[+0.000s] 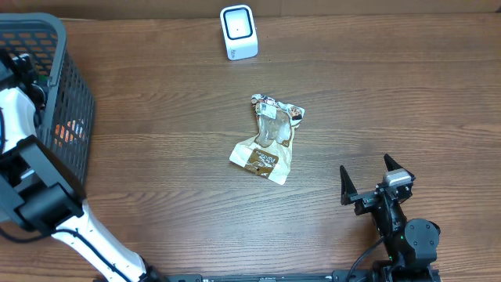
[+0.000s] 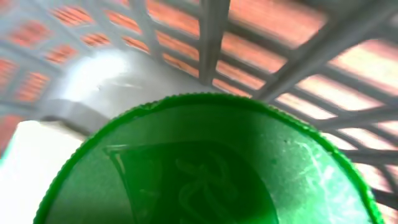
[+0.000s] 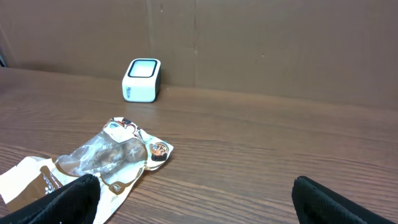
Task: Scan the item barcode
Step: 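Reach into the basket and grasp the green-lidded jar with left gripper, then carry the green-lidded jar out and set it beside the snack bag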
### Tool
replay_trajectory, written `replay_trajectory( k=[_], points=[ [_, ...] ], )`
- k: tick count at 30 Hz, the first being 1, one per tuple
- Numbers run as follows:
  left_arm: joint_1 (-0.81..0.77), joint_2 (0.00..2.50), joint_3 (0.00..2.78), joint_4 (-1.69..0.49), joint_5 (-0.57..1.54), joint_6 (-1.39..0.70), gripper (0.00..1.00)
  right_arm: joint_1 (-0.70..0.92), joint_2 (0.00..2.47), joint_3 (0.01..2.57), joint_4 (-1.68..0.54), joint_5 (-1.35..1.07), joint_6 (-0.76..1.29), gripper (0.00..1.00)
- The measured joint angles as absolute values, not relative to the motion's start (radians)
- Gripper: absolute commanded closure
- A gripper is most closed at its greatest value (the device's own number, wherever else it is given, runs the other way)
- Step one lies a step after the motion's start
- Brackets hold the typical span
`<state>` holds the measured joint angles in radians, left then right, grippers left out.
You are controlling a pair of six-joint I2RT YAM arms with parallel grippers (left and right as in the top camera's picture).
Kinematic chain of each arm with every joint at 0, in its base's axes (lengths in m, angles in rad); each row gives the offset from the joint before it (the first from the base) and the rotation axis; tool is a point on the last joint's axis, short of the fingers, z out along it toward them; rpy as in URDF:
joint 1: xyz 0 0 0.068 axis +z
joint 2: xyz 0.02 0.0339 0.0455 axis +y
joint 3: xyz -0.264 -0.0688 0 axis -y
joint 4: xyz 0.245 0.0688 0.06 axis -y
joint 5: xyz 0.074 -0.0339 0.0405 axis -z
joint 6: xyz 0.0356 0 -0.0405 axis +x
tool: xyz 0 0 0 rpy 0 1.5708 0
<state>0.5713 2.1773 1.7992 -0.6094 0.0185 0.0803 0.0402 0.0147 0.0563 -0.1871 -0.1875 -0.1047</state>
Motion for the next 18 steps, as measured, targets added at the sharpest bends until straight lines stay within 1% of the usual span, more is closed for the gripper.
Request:
replay_trajectory(
  k=[5,18],
  points=[
    [0.571,2.04,1.799,-0.674,0.018,0.031,0.78,0.04,0.015,0.056,-0.187,-0.187,-0.105,0.0],
    [0.571,1.735,1.798,-0.749,0.034,-0.118,0.77,0.04,0.015,0.056,-0.187,-0.187,-0.105,0.0]
  ],
)
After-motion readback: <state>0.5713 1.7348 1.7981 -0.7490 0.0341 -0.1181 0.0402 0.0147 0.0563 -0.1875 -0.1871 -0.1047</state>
